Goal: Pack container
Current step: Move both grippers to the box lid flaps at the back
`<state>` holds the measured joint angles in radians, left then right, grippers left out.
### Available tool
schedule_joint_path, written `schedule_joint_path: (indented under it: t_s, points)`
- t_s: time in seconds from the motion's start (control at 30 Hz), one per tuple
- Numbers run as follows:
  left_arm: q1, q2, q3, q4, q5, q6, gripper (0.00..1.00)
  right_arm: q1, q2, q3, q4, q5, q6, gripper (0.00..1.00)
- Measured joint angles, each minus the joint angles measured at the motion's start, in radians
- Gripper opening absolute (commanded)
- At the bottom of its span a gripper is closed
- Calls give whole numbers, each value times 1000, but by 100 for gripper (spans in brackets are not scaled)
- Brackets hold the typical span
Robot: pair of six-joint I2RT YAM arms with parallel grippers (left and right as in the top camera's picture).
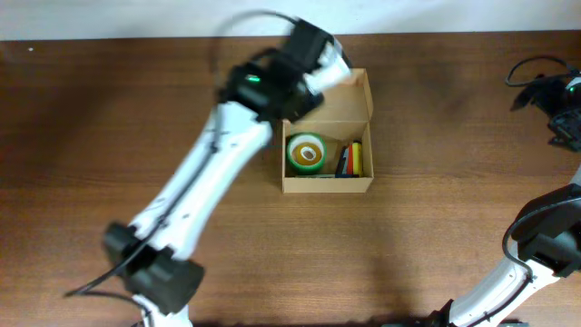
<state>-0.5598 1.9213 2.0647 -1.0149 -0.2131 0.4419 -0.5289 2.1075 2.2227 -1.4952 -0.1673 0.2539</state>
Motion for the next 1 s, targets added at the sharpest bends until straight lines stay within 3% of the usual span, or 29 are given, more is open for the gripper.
schedule_joint_path:
  t_s: [0.03, 0.1, 0.23, 0.33, 0.6, 1.0]
  points:
    - [32, -20, 2, 23, -19, -40, 2, 0, 0, 0, 18, -25, 0, 92]
    - [100, -40, 3, 51, -55, -105, 2, 0, 1, 0, 62, -72, -3, 65]
    - [250, -30, 3, 96, -41, -215, 1, 2, 2, 0, 148, -164, 4, 40]
    - [360, 0, 3, 122, 49, -291, 2, 14, 2, -1, 207, -192, 1, 13]
    - [506, 217, 3, 153, 391, -439, 2, 139, 77, -1, 319, -311, -48, 6]
    - [551, 462, 2, 306, 944, -620, 2, 255, 465, -4, 327, -728, -122, 4]
